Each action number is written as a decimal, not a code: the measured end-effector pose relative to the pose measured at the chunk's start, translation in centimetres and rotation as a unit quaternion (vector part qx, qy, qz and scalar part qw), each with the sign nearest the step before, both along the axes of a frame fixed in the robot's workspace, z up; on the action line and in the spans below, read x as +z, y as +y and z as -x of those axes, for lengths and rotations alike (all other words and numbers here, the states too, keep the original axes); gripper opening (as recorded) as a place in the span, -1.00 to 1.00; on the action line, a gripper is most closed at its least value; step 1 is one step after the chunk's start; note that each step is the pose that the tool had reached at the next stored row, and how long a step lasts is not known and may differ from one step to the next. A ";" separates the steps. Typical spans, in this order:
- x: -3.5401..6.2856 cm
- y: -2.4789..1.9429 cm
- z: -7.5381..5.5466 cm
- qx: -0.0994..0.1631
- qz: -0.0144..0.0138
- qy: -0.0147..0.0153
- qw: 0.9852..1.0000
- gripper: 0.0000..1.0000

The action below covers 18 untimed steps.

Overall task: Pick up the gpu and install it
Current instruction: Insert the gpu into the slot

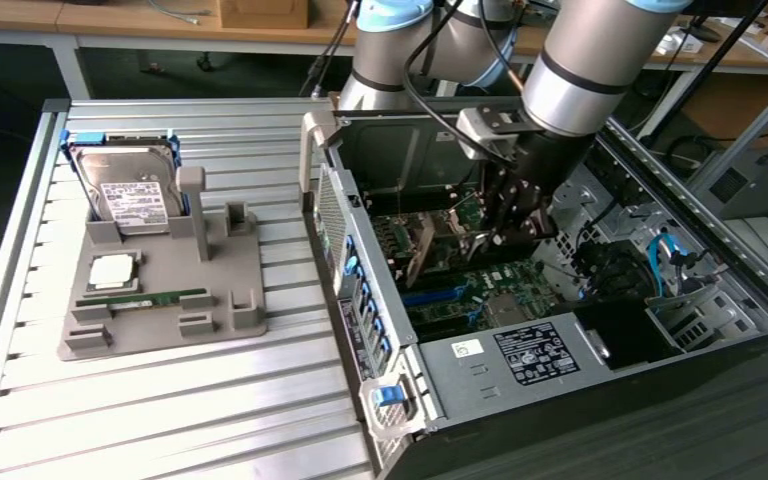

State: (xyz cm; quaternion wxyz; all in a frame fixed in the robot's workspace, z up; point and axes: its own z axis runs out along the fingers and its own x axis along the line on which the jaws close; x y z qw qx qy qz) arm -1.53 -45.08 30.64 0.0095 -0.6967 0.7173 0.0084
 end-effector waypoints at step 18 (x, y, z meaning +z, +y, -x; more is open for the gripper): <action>-0.03 -0.54 0.5 0.000 0.000 0.000 1.000 -0.47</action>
